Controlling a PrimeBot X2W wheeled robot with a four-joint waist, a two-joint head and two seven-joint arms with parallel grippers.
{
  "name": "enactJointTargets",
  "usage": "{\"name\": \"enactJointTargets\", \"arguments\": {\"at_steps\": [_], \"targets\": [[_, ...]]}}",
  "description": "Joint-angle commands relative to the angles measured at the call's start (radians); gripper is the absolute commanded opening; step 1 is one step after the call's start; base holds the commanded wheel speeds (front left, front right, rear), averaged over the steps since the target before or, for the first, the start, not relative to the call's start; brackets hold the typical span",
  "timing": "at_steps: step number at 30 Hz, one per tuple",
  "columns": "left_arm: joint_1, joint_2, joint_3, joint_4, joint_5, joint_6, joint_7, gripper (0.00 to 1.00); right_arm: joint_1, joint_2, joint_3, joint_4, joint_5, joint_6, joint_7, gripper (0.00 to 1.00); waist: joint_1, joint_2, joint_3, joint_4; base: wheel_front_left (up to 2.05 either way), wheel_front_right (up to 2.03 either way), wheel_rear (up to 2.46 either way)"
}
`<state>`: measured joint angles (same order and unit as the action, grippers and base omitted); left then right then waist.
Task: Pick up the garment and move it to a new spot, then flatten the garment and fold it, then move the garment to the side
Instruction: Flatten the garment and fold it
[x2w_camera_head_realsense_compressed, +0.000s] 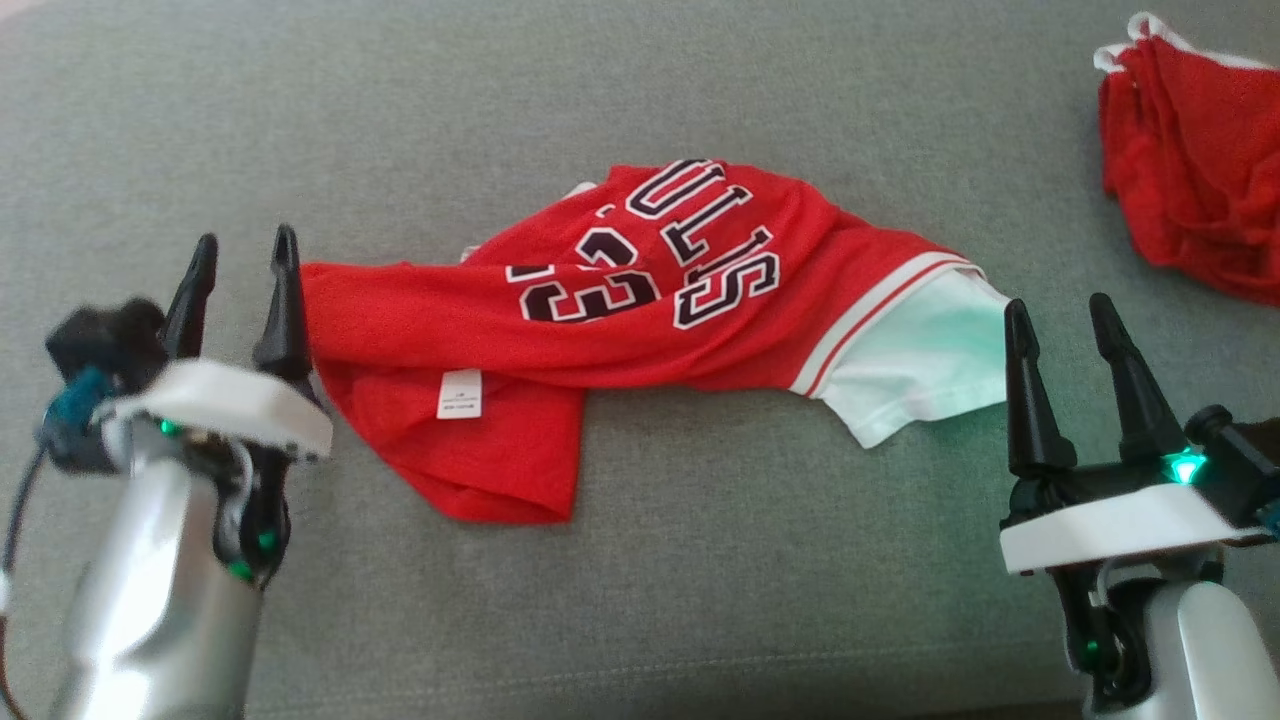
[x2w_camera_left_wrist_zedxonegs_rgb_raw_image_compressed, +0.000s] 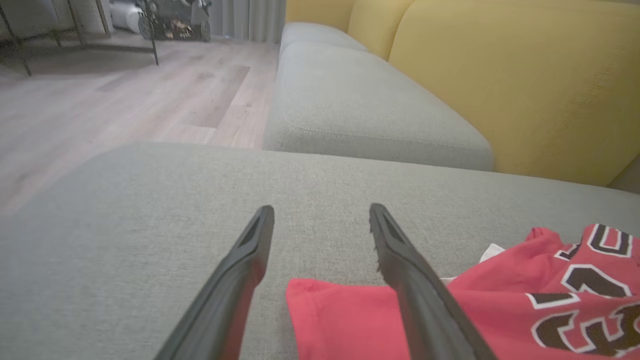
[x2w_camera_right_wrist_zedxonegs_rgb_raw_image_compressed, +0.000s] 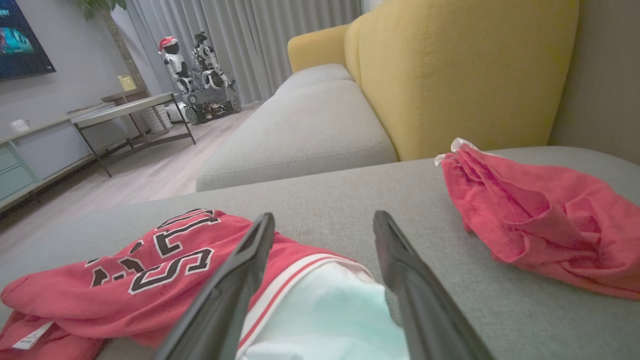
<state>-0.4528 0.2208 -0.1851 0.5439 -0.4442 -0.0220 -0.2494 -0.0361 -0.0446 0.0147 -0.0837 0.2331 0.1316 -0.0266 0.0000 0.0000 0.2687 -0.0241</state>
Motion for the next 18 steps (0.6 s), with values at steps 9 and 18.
{"name": "enactJointTargets", "arguments": {"at_steps": [9, 18], "targets": [[0.275, 0.007, 0.076, -0.383, 0.164, 0.063, -0.012, 1.0, 0.005, -0.006, 0.016, -0.05, -0.038, -0.001, 0.007, 1.0, 0.0, 0.0, -0.072, 0.039, 0.0, 0.0, 0.0], [0.431, -0.004, 0.048, -0.497, 0.205, 0.091, -0.01, 1.0, 0.04, -0.006, 0.023, -0.054, -0.054, -0.001, 0.029, 1.0, 0.0, 0.0, -0.132, 0.045, 0.0, 0.0, 0.0]]}}
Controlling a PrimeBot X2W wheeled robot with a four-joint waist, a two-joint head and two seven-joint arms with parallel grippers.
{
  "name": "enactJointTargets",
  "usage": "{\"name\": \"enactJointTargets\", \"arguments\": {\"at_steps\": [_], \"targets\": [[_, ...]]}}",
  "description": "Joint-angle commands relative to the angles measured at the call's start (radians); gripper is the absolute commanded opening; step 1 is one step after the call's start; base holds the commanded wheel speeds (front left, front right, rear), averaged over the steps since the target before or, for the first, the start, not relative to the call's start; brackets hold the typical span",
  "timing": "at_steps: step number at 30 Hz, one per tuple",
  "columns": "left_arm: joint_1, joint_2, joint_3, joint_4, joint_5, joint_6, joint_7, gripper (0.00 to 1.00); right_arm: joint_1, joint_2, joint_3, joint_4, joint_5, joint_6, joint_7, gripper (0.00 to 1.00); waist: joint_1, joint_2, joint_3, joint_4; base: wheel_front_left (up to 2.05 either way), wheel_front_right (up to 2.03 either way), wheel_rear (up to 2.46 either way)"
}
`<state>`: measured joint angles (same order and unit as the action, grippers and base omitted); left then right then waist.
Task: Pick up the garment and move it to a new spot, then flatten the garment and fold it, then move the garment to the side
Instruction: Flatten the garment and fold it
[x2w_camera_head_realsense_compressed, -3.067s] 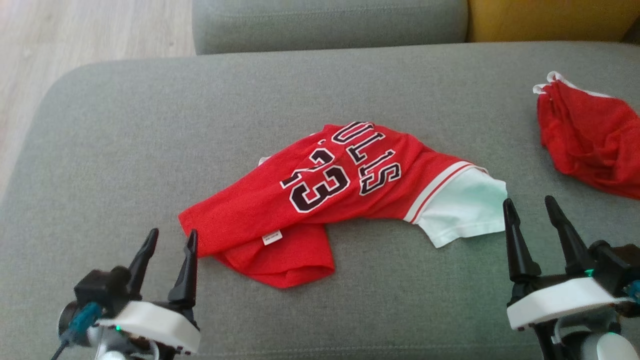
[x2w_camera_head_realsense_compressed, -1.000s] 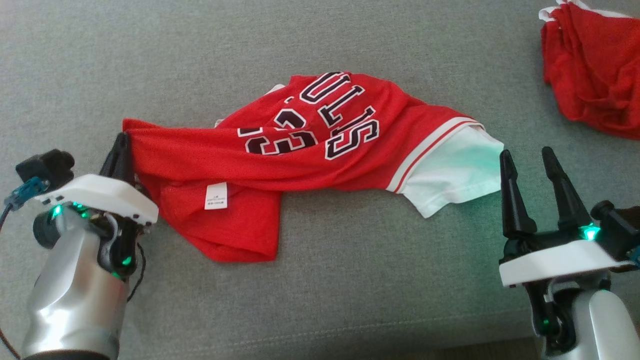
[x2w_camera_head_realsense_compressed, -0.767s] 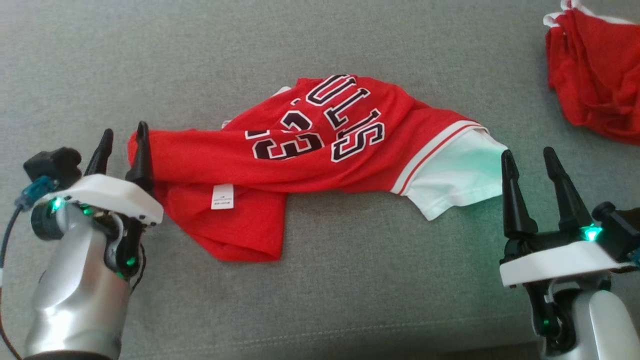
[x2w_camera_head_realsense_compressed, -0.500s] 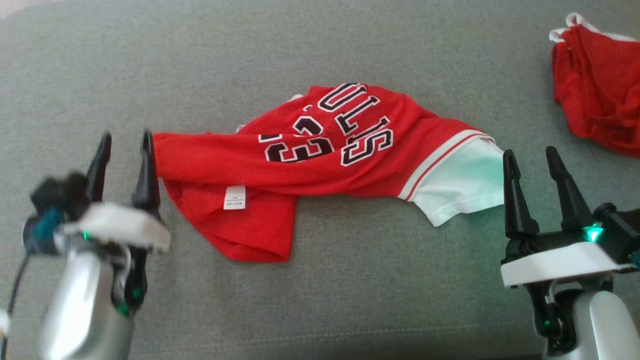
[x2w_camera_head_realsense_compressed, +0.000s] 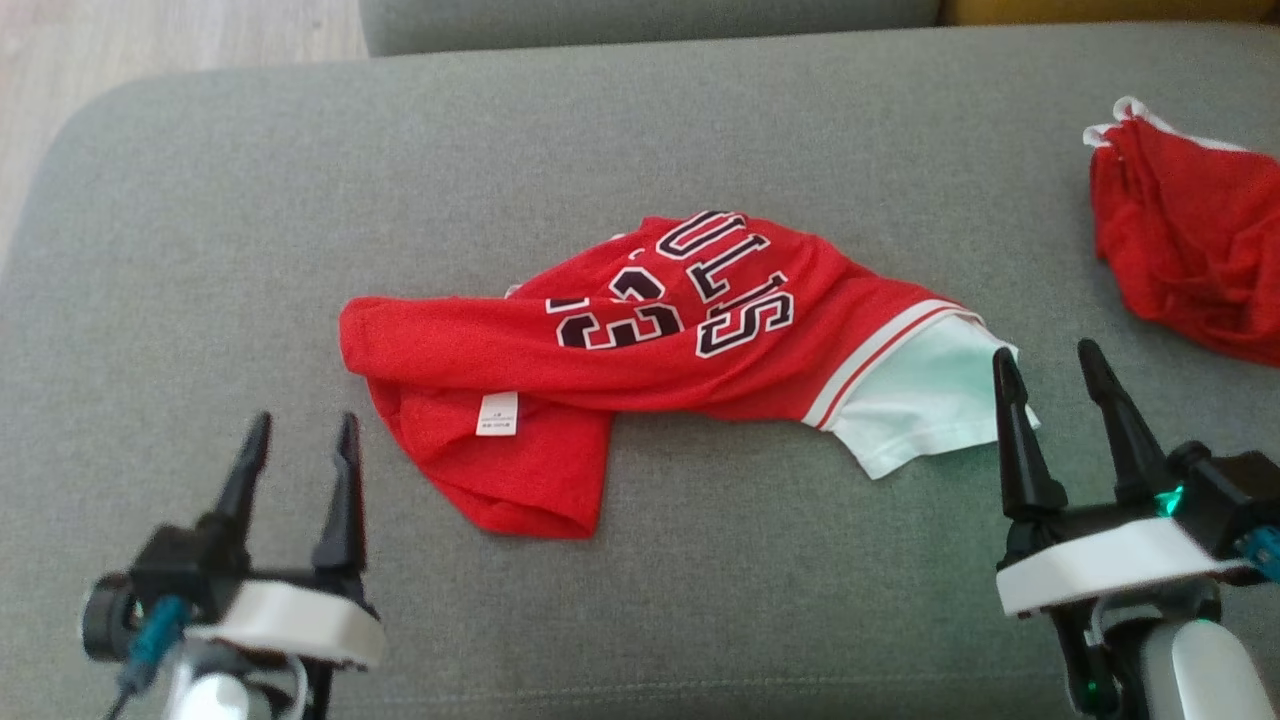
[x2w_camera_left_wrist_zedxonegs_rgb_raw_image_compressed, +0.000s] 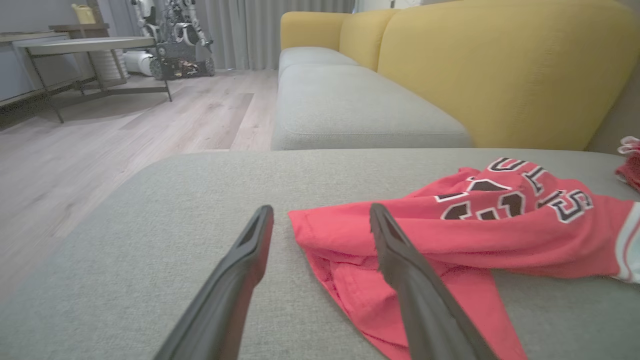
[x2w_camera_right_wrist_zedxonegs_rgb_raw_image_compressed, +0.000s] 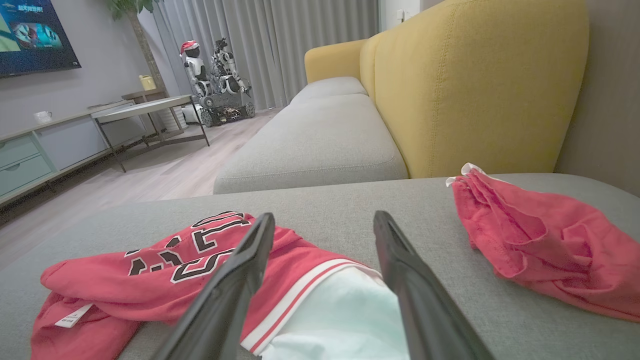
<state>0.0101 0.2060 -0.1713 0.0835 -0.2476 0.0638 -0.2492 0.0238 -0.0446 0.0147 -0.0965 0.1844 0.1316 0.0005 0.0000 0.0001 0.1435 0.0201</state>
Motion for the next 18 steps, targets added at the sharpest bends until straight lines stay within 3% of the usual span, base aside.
{"name": "enactJointTargets", "arguments": {"at_steps": [1, 18], "targets": [[-0.018, 0.009, 0.029, -0.047, 0.011, 0.009, -0.006, 1.0, -0.015, -0.006, 0.024, -0.042, -0.006, -0.001, 0.004, 1.0, 0.0, -0.0001, -0.013, 0.002, 0.0, 0.0, 0.0], [0.058, 0.006, -0.003, -0.129, 0.008, 0.038, 0.05, 1.0, 0.014, -0.006, 0.022, -0.063, -0.004, -0.001, 0.033, 1.0, 0.0, -0.0001, -0.029, 0.002, 0.0, 0.0, 0.0]]}}
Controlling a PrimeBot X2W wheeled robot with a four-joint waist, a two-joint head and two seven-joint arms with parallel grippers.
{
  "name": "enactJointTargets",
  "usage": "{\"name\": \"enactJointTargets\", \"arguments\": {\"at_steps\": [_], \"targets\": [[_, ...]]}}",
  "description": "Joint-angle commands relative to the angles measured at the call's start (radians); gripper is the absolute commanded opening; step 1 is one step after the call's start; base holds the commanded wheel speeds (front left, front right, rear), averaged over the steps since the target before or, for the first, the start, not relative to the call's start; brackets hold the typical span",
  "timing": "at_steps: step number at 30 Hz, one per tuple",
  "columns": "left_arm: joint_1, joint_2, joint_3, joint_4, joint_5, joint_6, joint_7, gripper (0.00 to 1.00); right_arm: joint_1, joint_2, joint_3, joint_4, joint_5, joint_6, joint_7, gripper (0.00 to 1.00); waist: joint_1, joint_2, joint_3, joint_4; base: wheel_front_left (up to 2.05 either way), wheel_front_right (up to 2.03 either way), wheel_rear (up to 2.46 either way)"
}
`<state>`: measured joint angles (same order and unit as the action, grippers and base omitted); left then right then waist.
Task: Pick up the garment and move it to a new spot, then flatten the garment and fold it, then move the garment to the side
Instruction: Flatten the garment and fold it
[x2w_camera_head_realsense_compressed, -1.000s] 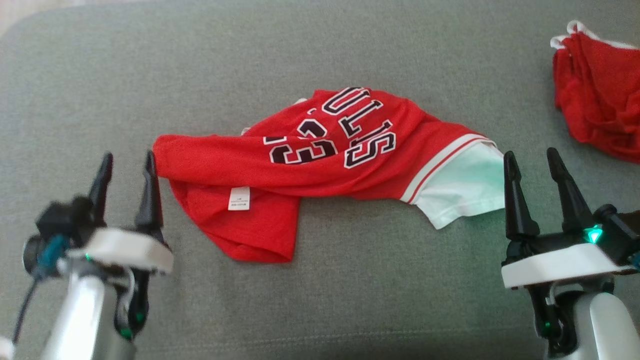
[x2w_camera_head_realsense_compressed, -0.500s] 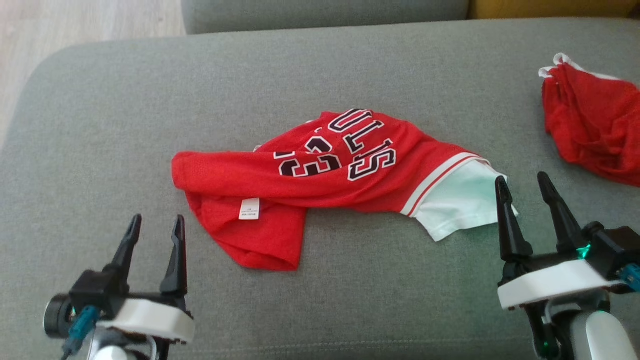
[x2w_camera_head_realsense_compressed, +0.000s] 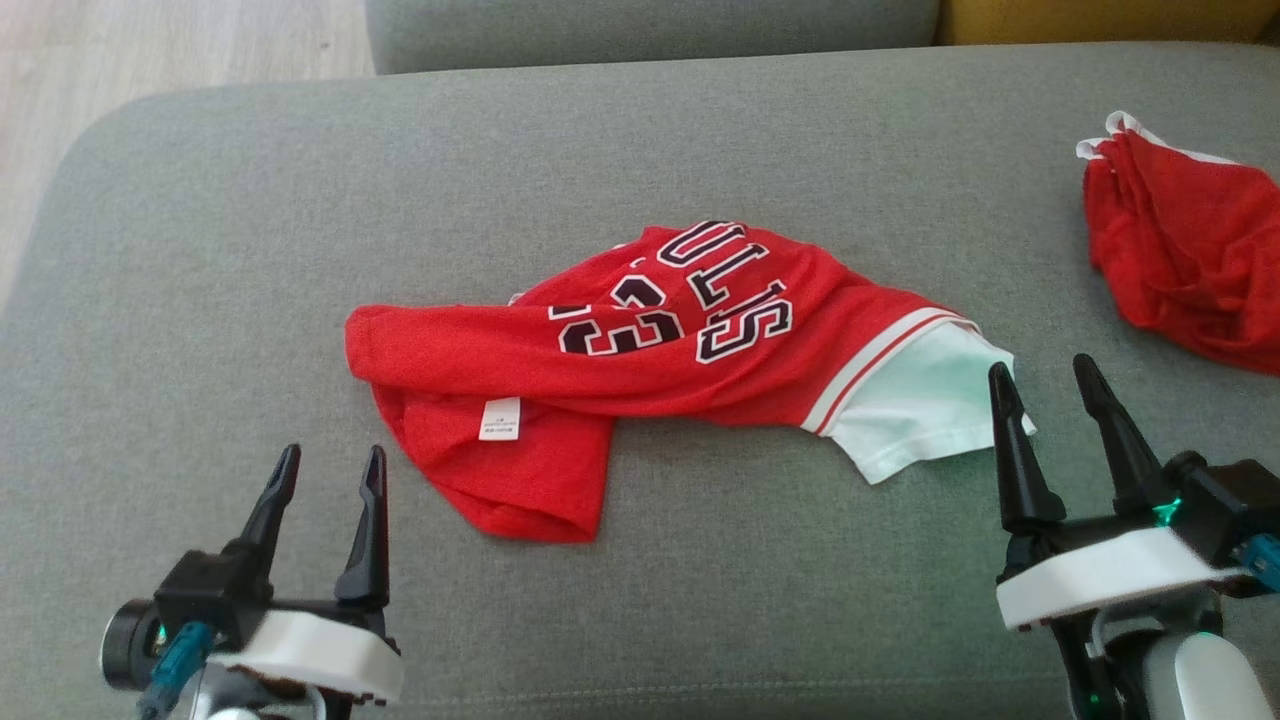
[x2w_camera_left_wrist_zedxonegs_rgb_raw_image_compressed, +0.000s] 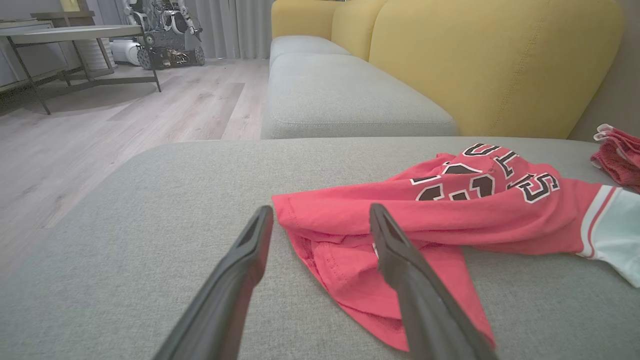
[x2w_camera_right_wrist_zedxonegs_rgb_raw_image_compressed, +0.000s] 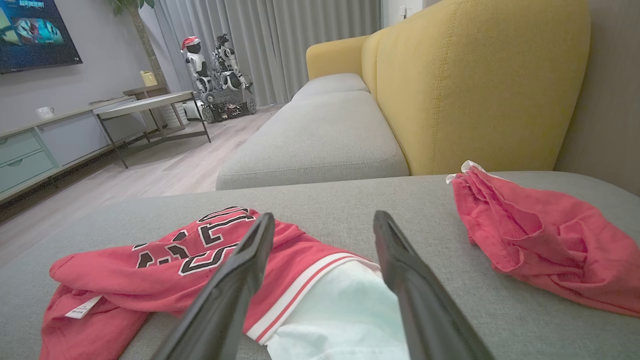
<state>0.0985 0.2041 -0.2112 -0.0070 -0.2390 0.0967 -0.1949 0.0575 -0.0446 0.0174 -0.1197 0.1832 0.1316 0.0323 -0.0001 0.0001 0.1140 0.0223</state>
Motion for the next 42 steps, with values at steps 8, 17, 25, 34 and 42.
{"name": "enactJointTargets", "arguments": {"at_steps": [8, 17, 25, 34, 42], "targets": [[-0.068, 0.014, 0.018, -0.018, -0.023, -0.028, 0.009, 1.0, -0.025, -0.006, 0.016, -0.041, 0.004, -0.001, -0.005, 1.0, 0.0001, -0.0001, 0.019, -0.003, 0.0, 0.0, 0.0], [-0.247, 0.001, -0.02, 0.137, -0.113, -0.131, 0.131, 1.0, -0.058, -0.006, 0.026, -0.037, 0.008, -0.001, -0.015, 1.0, 0.0001, -0.0001, 0.082, -0.02, 0.0, 0.0, 0.0], [-0.33, 0.0, 0.005, 0.296, -0.187, -0.165, 0.166, 1.0, -0.07, -0.006, 0.023, -0.024, 0.015, -0.001, -0.028, 1.0, 0.0001, -0.0001, 0.116, -0.046, 0.0, 0.0, 0.0], [-0.389, 0.007, 0.006, 0.419, -0.229, -0.195, 0.14, 1.0, -0.086, -0.006, 0.022, -0.013, 0.021, -0.001, -0.041, 1.0, 0.0001, -0.0001, 0.143, -0.057, 0.0, 0.0, 0.0], [-0.406, 0.01, -0.002, 0.481, -0.258, -0.208, 0.123, 1.0, -0.094, -0.006, 0.018, -0.006, 0.026, -0.001, -0.044, 1.0, 0.0001, -0.0001, 0.148, -0.06, 0.0, 0.0, 0.0]]}}
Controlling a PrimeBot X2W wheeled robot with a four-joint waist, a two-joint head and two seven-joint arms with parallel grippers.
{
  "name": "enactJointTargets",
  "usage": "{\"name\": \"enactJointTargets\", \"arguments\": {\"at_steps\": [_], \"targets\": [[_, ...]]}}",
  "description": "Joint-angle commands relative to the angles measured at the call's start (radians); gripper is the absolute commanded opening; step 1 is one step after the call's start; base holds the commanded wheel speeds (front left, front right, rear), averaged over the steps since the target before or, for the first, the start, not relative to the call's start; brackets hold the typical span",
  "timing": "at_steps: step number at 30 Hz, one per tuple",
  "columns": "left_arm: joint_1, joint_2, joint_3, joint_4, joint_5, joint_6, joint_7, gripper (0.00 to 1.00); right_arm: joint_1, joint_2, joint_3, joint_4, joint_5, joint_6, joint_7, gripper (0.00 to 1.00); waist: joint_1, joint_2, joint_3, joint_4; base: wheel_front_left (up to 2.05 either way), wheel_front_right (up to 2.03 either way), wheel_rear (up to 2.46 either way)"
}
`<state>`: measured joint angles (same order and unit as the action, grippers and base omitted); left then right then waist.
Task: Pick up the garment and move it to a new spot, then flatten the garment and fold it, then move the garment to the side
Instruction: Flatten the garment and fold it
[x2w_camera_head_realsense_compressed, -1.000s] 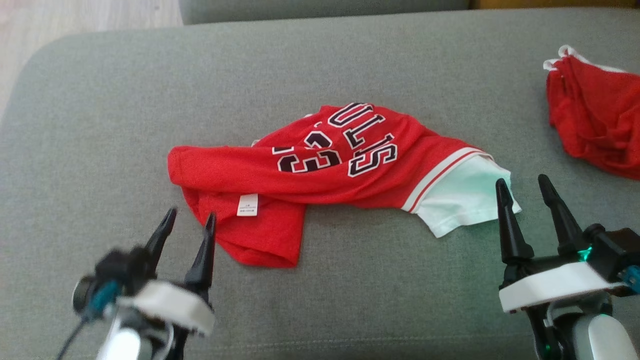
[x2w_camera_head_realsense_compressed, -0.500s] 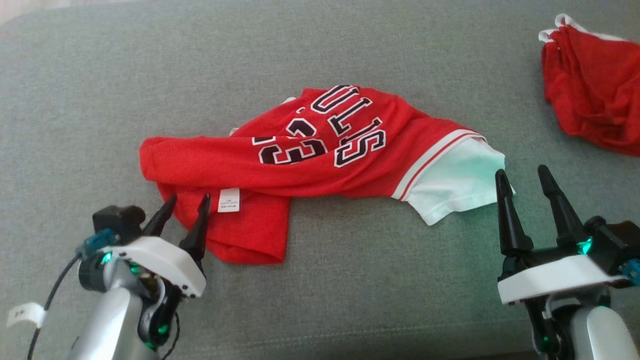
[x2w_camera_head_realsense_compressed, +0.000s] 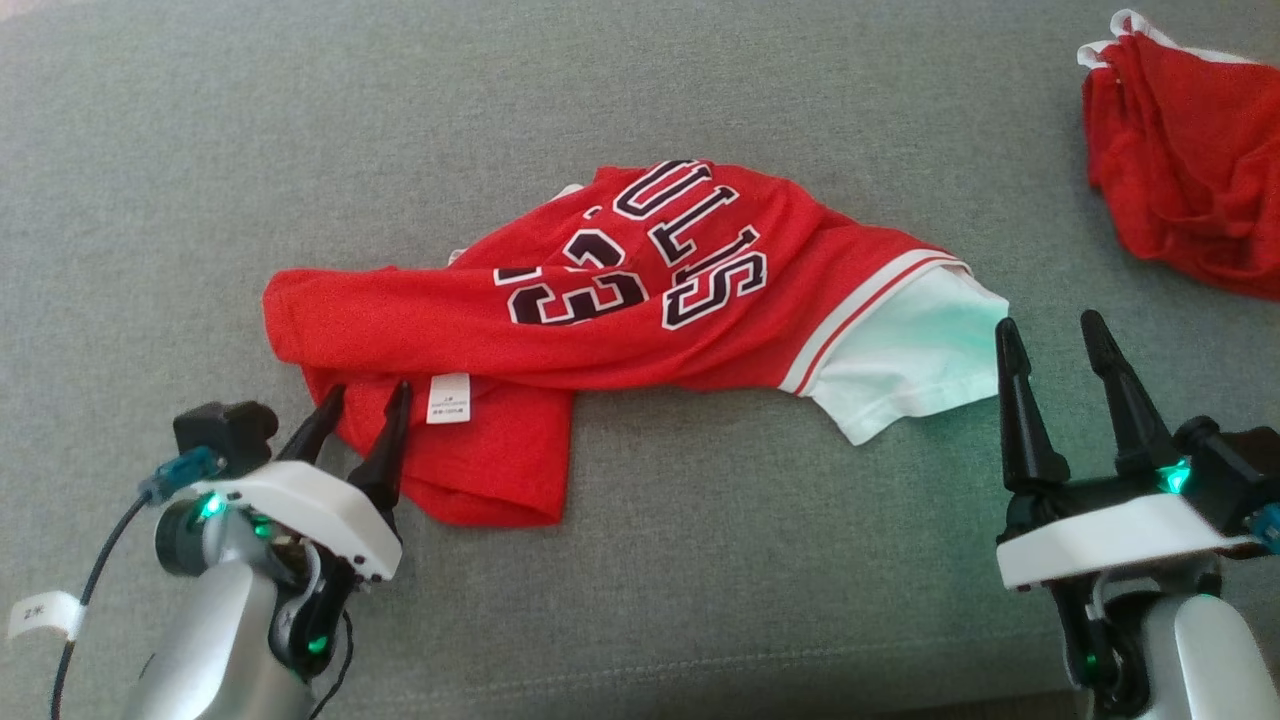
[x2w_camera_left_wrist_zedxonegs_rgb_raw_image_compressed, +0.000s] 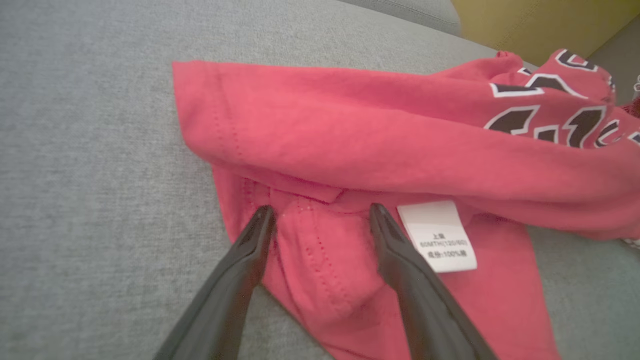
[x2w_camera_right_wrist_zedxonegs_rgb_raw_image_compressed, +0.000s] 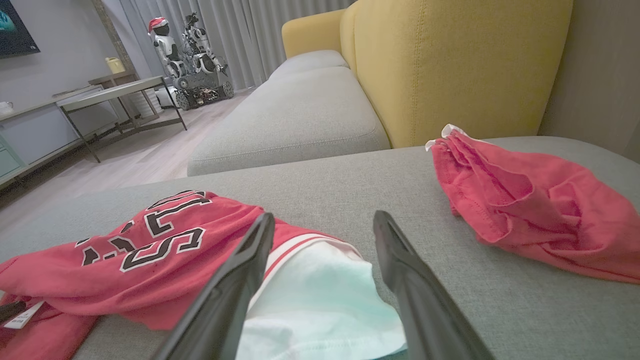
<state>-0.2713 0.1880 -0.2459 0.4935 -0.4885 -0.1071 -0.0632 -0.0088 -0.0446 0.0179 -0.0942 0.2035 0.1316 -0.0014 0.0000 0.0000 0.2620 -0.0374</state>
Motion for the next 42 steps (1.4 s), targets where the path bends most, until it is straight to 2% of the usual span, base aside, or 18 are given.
{"name": "enactJointTargets", "arguments": {"at_steps": [1, 5, 6, 8, 9, 10, 17, 24, 31, 37, 42], "targets": [[-0.037, 0.026, 0.031, -0.015, -0.01, -0.005, -0.012, 1.0, -0.027, -0.006, 0.018, -0.031, 0.006, -0.001, -0.011, 1.0, 0.0, 0.0, 0.0, 0.0, 0.0, 0.0, 0.0], [-0.04, 0.029, 0.019, -0.005, -0.016, -0.01, -0.019, 1.0, -0.027, -0.006, 0.018, -0.027, 0.01, -0.001, -0.013, 1.0, 0.0, 0.0, 0.001, 0.0, 0.0, 0.0, 0.0], [-0.04, 0.03, 0.015, -0.005, -0.019, -0.011, -0.021, 0.94, -0.027, -0.006, 0.019, -0.027, 0.012, -0.001, -0.014, 1.0, 0.0, 0.0, 0.001, 0.0, 0.0, 0.0, 0.0], [-0.041, 0.035, 0.008, -0.01, -0.016, -0.013, -0.034, 0.44, -0.027, -0.006, 0.019, -0.026, 0.014, -0.001, -0.016, 1.0, 0.0, 0.0, 0.001, 0.001, 0.0, 0.0, 0.0], [-0.04, 0.038, 0.005, -0.014, -0.014, -0.014, -0.044, 0.15, -0.027, -0.006, 0.019, -0.026, 0.014, -0.001, -0.016, 1.0, 0.0, 0.0, 0.001, 0.001, 0.0, 0.0, 0.0], [-0.039, 0.04, 0.004, -0.018, -0.014, -0.014, -0.052, 0.0, -0.027, -0.006, 0.019, -0.026, 0.015, -0.001, -0.017, 1.0, 0.0, 0.0, 0.001, 0.001, 0.0, 0.0, 0.0], [-0.025, 0.062, 0.013, -0.072, 0.003, 0.002, -0.115, 0.0, -0.027, -0.006, 0.014, -0.02, 0.015, -0.001, -0.016, 1.0, 0.0, 0.0, -0.005, 0.006, 0.0, 0.0, 0.0], [0.02, 0.074, 0.008, -0.15, 0.011, 0.026, -0.108, 0.0, 0.002, -0.006, -0.003, -0.011, -0.007, -0.001, 0.025, 1.0, 0.0, 0.0, -0.011, 0.012, 0.0, 0.0, 0.0], [0.076, 0.075, 0.007, -0.236, 0.005, 0.056, -0.093, 0.0, 0.063, -0.006, -0.072, 0.009, -0.013, -0.001, 0.094, 1.0, 0.0, 0.0, -0.002, 0.011, 0.0, 0.0, 0.0], [0.074, 0.074, -0.007, -0.266, 0.008, 0.061, -0.079, 0.0, 0.003, -0.006, -0.095, 0.095, 0.004, -0.001, 0.096, 1.0, 0.0, 0.0, 0.013, 0.023, 0.0, 0.0, 0.0], [0.052, 0.072, -0.026, -0.269, 0.014, 0.056, -0.078, 0.0, -0.07, -0.006, -0.105, 0.224, 0.006, -0.001, 0.104, 1.0, 0.0, 0.0, 0.025, 0.052, 0.0, 0.0, 0.0]]}}
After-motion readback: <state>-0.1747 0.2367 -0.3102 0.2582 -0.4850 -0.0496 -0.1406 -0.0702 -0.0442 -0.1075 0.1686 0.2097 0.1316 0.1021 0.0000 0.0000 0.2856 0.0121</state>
